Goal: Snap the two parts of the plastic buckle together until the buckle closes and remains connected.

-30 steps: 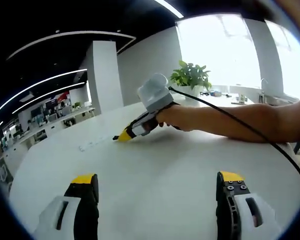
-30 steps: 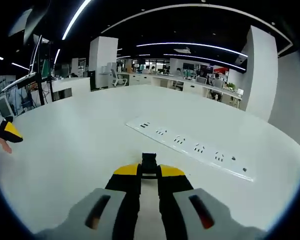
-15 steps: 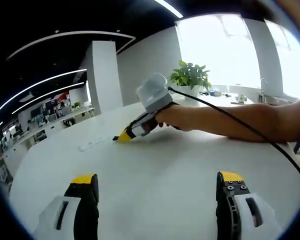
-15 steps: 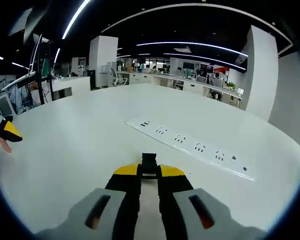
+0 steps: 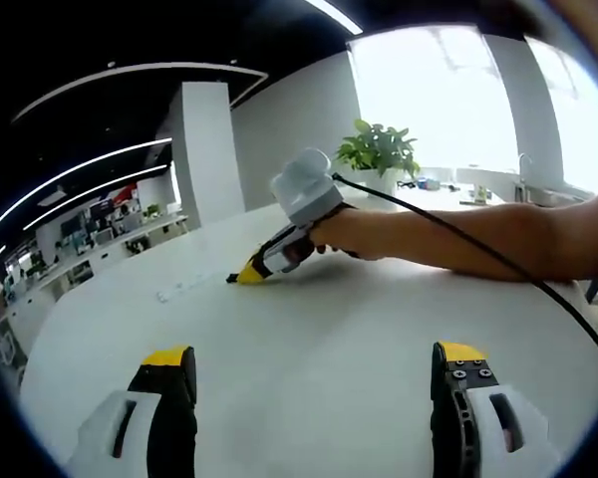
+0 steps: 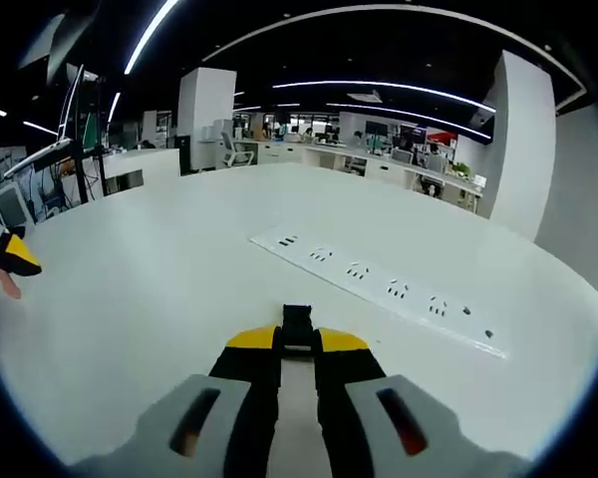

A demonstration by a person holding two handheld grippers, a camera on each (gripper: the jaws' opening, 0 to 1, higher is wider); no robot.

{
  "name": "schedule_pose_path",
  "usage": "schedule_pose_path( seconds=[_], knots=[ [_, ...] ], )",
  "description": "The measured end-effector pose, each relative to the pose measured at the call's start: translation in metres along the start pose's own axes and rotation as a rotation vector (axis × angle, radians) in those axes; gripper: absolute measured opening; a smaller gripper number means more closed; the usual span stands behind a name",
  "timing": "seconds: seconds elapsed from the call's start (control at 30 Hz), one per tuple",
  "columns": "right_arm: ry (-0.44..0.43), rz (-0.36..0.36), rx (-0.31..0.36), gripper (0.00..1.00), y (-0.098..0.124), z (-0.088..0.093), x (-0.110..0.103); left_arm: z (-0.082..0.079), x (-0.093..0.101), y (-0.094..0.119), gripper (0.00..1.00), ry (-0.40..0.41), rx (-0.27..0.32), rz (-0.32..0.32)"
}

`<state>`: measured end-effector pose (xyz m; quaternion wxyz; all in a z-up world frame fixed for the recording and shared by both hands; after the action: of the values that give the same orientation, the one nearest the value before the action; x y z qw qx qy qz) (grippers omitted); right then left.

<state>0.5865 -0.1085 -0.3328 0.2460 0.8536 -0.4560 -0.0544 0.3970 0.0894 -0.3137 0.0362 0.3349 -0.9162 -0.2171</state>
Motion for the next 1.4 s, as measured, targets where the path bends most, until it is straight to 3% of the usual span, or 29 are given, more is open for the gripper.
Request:
schedule_pose_path(
  seconds=[0.9,1.17,1.27,1.4],
  knots=[
    [0.006,-0.015,-0.002,0.12,0.002,0.002,-0.002,0.002,0.002,-0.001,1.0,-0.007,-0.01,0.005],
    [0.004,-0.032,0.005,0.19,0.002,0.002,-0.002,0.002,0.004,-0.001,1.0,-0.011,-0.009,0.008],
    [0.007,-0.035,0.016,0.27,0.001,0.001,-0.003,0.002,0.004,-0.001,1.0,-0.012,-0.011,0.008],
    [-0.027,-0.093,0.036,0.65,-0.003,0.002,-0.011,0.002,0.003,-0.001,1.0,-0.009,-0.01,0.008]
  ],
)
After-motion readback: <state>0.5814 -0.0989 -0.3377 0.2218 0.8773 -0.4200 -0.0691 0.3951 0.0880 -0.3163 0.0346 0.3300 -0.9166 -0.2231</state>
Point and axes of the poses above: the point that each gripper's makers call its tool centre point, and the gripper's own axes: y roughly backward along the fingers, x roughly to its right, z roughly out of its underside, the point moved 9 cm from there along y, roughly backward along the fingers, and after that the axes turned 2 degrees about -x, right-handed, at the moved point
